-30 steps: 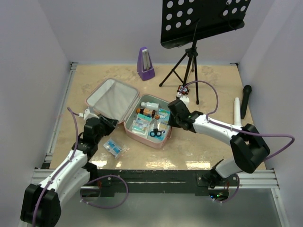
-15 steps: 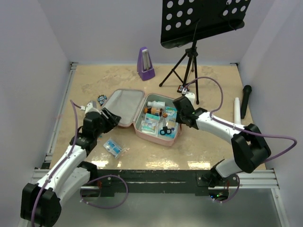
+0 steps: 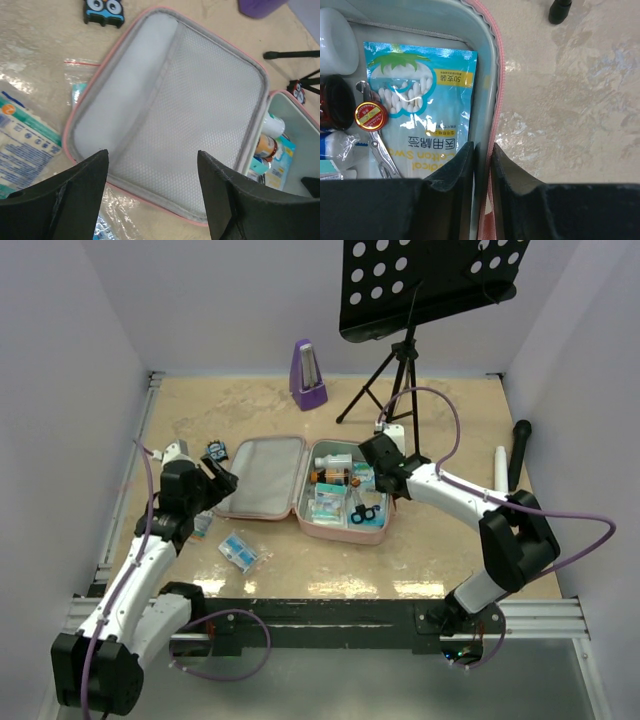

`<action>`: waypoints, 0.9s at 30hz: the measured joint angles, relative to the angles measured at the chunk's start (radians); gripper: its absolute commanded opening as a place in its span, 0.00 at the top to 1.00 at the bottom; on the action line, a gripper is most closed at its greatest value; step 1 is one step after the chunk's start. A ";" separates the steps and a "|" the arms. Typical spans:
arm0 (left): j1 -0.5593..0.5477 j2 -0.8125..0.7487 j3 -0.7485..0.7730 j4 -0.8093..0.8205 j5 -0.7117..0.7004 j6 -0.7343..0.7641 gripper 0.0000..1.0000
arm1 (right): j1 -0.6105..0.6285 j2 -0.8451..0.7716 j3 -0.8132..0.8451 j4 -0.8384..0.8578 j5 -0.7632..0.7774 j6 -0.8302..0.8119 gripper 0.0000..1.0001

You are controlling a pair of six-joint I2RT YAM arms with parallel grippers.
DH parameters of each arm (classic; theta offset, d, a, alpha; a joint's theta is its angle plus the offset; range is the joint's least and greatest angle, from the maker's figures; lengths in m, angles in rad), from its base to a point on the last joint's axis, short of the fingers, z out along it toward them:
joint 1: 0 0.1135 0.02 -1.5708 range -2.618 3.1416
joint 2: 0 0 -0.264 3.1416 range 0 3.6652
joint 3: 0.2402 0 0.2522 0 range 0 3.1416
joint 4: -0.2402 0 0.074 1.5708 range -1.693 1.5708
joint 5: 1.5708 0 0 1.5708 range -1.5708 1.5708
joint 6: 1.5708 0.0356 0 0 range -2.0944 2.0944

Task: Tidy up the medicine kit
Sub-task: Adjust the medicine box at the center of the board.

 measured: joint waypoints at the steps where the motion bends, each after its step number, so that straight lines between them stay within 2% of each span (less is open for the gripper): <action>1: 0.020 0.014 0.008 -0.005 0.003 0.011 0.24 | 0.000 0.001 0.005 -0.002 0.009 -0.006 0.78; 8: 0.133 0.222 0.054 0.033 0.099 0.035 0.21 | 0.000 0.013 0.034 -0.014 0.077 -0.023 0.79; 10: 0.166 0.250 0.043 0.065 0.138 0.032 0.21 | 0.000 0.013 0.034 -0.014 0.079 -0.024 0.79; 11: 0.185 0.258 0.035 0.085 0.158 0.027 0.16 | 0.000 0.013 0.034 -0.014 0.079 -0.024 0.79; 15: 0.257 0.294 0.023 0.149 0.203 0.017 0.16 | 0.000 0.013 0.034 -0.014 0.076 -0.026 0.77; 17: 0.281 0.323 0.023 0.176 0.216 0.017 0.16 | 0.000 0.011 0.034 -0.014 0.073 -0.026 0.69; 21: 0.308 0.358 0.023 0.192 0.241 0.018 0.17 | -0.001 -0.002 0.034 -0.015 0.073 -0.020 0.42; 24: 0.320 0.357 0.023 0.206 0.252 0.018 0.17 | -0.001 -0.042 0.034 -0.019 0.069 -0.013 0.34; 27: 0.322 0.364 0.023 0.226 0.264 0.018 0.19 | 0.000 -0.118 0.034 -0.023 0.057 -0.007 0.34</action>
